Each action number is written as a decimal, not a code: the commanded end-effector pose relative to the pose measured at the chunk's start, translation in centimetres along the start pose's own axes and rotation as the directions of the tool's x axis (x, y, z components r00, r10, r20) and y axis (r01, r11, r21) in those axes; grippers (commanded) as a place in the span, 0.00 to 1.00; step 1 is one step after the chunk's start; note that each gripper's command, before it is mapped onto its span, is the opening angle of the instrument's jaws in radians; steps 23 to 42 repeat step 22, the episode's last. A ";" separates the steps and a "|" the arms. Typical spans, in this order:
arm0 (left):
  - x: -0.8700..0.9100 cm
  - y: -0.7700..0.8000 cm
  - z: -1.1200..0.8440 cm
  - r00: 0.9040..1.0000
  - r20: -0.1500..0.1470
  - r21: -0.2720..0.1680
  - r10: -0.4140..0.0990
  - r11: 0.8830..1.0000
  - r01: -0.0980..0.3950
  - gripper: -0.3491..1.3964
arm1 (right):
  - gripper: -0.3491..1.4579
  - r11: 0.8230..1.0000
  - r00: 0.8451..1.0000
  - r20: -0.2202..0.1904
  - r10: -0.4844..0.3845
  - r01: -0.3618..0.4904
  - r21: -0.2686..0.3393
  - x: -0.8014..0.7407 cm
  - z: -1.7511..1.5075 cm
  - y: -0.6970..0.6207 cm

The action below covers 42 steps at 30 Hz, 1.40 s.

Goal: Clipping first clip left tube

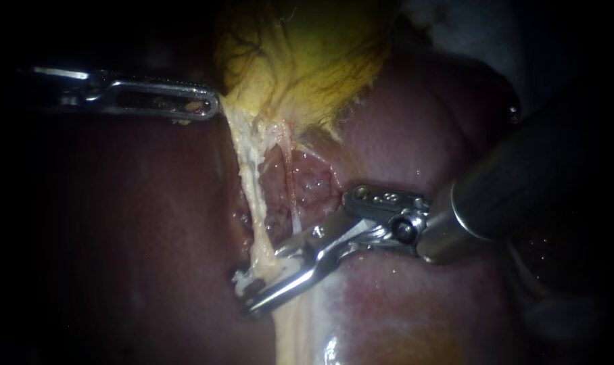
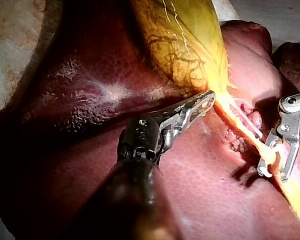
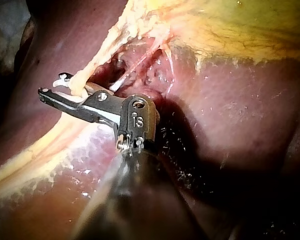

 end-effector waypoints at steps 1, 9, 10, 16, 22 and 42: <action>0.00 0.00 0.00 1.000 0.000 0.000 0.000 1.000 0.000 0.00 | 0.17 1.000 1.000 -0.002 0.010 -0.010 -0.002 0.00 0.00 0.00; 0.00 0.00 0.00 1.000 0.000 0.000 0.000 1.000 0.000 0.00 | 0.00 1.000 1.000 -0.004 0.017 -0.017 -0.013 0.02 0.00 0.03; 0.00 0.00 0.00 1.000 0.000 0.000 0.000 1.000 0.000 0.00 | 0.00 1.000 1.000 0.003 0.018 -0.018 -0.018 0.02 0.00 0.03; 0.00 0.00 0.00 1.000 0.000 0.000 0.000 1.000 0.000 0.00 | 0.00 1.000 1.000 0.013 0.018 -0.018 -0.026 0.01 -0.01 0.04; 0.00 0.01 0.00 1.000 0.000 0.000 0.000 1.000 0.000 0.00 | 0.00 1.000 1.000 0.014 0.017 -0.017 -0.025 -0.01 -0.01 0.05; 0.00 0.01 0.00 1.000 0.000 0.000 0.000 1.000 0.000 0.00 | 0.00 1.000 1.000 0.014 0.017 -0.017 -0.025 -0.01 -0.01 0.05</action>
